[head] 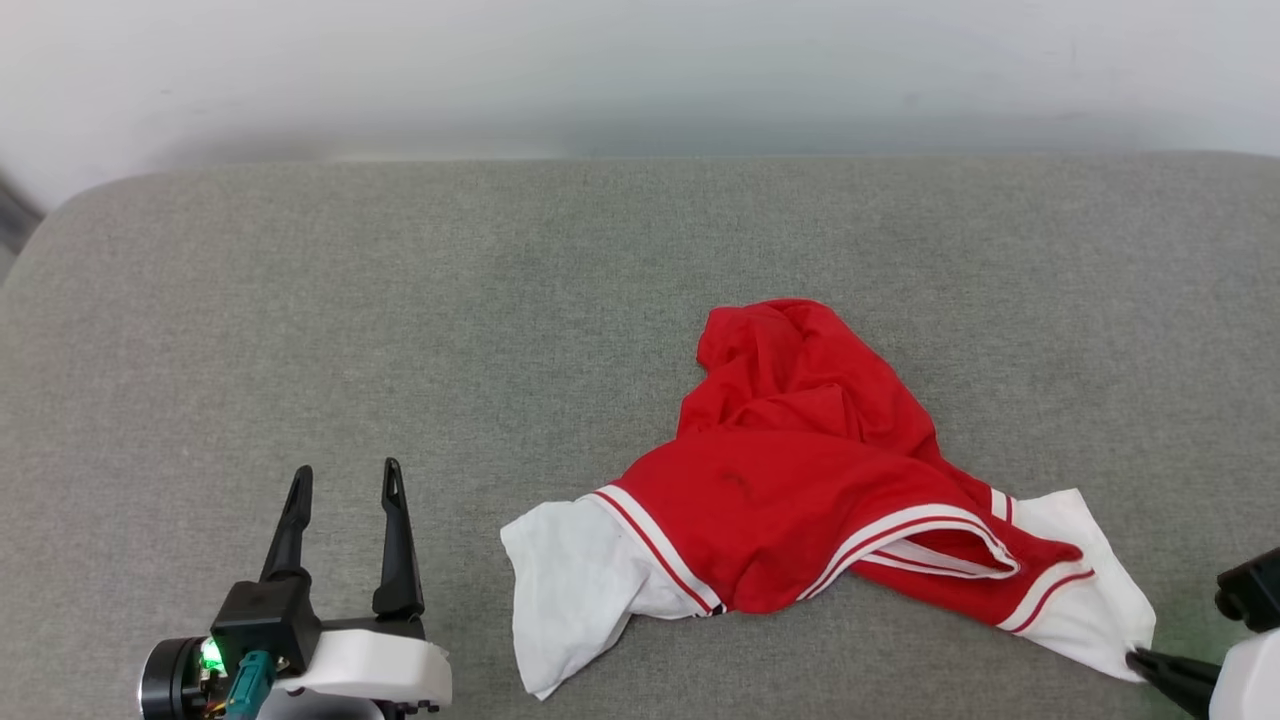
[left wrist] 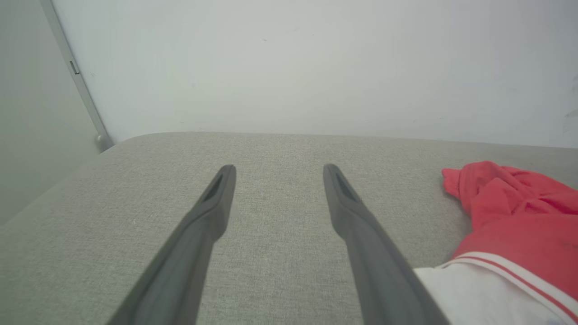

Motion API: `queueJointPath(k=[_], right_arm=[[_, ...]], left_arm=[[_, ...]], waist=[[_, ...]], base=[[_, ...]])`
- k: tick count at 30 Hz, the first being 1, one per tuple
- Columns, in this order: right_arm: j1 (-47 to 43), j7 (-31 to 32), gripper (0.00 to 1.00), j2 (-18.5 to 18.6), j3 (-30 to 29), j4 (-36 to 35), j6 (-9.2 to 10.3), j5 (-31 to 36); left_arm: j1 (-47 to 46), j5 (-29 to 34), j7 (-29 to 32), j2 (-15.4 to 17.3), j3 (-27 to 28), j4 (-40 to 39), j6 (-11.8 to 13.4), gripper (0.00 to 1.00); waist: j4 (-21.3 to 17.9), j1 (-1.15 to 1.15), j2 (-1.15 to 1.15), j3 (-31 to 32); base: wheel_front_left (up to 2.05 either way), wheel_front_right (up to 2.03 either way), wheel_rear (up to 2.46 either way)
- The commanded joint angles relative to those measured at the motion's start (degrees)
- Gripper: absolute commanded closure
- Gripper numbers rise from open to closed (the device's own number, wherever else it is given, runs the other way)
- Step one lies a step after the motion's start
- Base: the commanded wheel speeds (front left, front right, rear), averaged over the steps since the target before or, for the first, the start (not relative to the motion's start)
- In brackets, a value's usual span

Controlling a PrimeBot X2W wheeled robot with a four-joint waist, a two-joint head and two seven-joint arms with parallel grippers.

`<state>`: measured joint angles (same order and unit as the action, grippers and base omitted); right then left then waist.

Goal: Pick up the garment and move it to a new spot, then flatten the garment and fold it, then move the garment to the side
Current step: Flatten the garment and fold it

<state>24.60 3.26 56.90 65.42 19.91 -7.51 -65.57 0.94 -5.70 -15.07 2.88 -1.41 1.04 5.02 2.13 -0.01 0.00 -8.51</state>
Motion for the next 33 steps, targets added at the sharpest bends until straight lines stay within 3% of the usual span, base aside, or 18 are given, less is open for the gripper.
queueJointPath(k=[1,2,8,12,13,14,18,20,25,32,33], right_arm=[[-1.1,-2.1,0.51,-1.6,-1.4,1.4,0.06,0.5],[-1.4,-3.6,0.0,-2.1,-2.7,2.2,0.06,0.8],[-2.9,-14.1,0.0,-3.3,-12.6,3.2,0.04,6.3],[-4.2,-18.0,0.0,-6.5,-25.0,4.4,0.04,12.5],[-4.8,-18.3,0.0,-8.0,-28.8,4.5,0.04,14.8],[-7.7,-18.4,0.0,-14.2,-41.9,2.0,0.04,23.6],[-16.1,-18.4,0.0,-24.8,-57.7,-4.1,0.04,36.3],[-19.7,-18.4,0.0,-29.6,-62.8,-7.9,0.04,41.4],[-26.1,-18.4,0.0,-38.7,-69.5,-15.7,0.04,49.7],[-28.4,-16.7,0.0,-43.5,-71.1,-20.6,0.04,54.1],[-28.4,-16.7,0.0,-43.5,-71.1,-20.6,0.04,54.1]], left_arm=[[0.8,0.5,-0.2,0.0,0.3,0.1,-0.3,0.0],[1.0,0.7,-0.2,0.0,0.4,0.1,-0.3,0.0],[1.2,2.4,-0.2,0.7,1.6,-0.8,-1.7,0.0],[-0.2,3.3,-0.2,2.3,2.2,-1.3,-3.4,0.0],[-0.5,3.7,-0.2,3.0,2.2,-1.3,-4.0,0.0],[-1.8,4.1,-0.2,4.9,1.6,-0.5,-6.1,0.0],[-5.5,3.9,1.5,7.9,-0.3,0.6,-9.5,0.0],[-7.5,3.3,5.5,9.7,-1.9,0.7,-10.8,0.0],[-13.3,-1.3,20.2,14.9,-8.6,-1.3,-12.3,0.0],[-21.7,-17.4,41.4,24.7,-24.5,-7.4,-12.4,0.0],[-21.7,-17.4,41.4,24.7,-24.5,-7.4,-12.4,0.0]], waist=[[0.0,0.01,0.0,0.6],[0.0,0.01,0.0,1.1],[-0.4,0.01,0.0,3.8],[-1.0,0.01,0.0,5.0],[-1.0,0.01,0.0,5.2],[-1.2,0.01,0.0,5.7],[-0.7,0.01,0.0,6.1],[-0.4,0.01,0.0,6.1],[0.2,0.01,0.0,5.6],[-0.1,0.01,0.0,4.1],[-0.1,0.01,0.0,4.1]], base=[[0.0,0.0,0.0],[0.0,0.0,0.0],[0.0,0.0,0.0],[0.0,0.0,0.0],[0.0,0.0,0.0],[0.0,0.0,0.0],[0.0,0.0,0.0],[0.0,0.0,0.0],[0.0,0.0,0.0],[0.0,0.0,0.0],[0.0,0.0,0.0]])
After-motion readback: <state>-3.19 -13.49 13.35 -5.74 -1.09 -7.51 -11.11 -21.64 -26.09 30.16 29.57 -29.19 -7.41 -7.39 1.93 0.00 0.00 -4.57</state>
